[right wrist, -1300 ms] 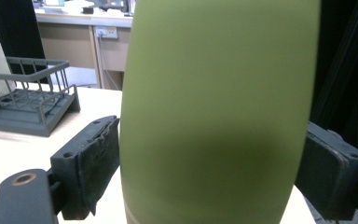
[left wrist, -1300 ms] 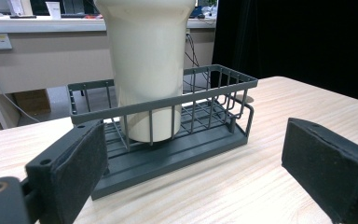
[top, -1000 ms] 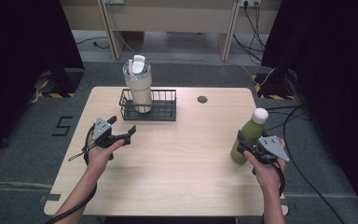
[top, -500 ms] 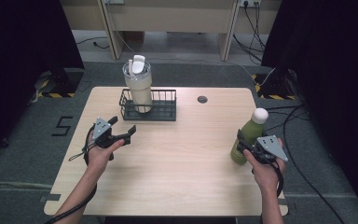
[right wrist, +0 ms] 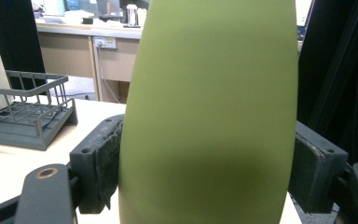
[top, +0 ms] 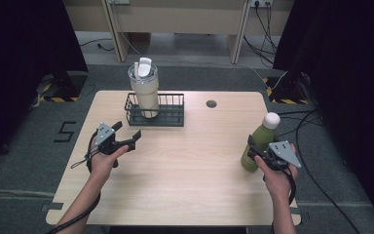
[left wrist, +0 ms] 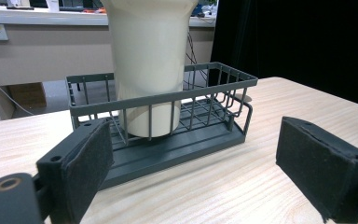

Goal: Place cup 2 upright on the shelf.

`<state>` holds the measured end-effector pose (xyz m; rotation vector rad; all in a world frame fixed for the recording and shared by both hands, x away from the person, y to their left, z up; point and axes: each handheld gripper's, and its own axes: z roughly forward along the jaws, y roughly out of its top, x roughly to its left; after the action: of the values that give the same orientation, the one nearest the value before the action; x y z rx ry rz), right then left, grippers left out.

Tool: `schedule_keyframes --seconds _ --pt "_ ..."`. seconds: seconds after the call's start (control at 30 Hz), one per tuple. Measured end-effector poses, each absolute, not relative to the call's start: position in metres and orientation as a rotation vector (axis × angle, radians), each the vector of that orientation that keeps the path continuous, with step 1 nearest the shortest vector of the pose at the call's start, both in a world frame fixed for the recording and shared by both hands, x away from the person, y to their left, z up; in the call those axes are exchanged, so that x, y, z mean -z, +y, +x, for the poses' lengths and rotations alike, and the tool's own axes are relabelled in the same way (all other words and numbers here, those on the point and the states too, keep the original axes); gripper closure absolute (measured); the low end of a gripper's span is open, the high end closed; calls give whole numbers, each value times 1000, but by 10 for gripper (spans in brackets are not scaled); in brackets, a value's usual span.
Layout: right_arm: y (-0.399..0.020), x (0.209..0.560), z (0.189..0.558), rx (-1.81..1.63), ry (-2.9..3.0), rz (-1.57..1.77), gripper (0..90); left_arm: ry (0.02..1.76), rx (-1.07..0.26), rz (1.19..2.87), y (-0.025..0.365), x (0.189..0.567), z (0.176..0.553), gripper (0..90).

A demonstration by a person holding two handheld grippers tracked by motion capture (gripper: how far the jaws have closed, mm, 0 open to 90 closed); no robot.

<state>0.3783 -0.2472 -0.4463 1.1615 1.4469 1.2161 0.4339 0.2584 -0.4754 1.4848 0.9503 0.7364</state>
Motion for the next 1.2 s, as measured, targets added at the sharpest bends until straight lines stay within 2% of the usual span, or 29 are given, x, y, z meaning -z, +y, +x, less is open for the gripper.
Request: schedule_keyframes --seconds 0.53,1.2 --pt "-240 433 381 -1255 1432 1131 235 945 -741 1480 262 473 430 109" --pt "-214 414 393 -1326 1427 1083 235 944 -742 1483 279 478 398 120"
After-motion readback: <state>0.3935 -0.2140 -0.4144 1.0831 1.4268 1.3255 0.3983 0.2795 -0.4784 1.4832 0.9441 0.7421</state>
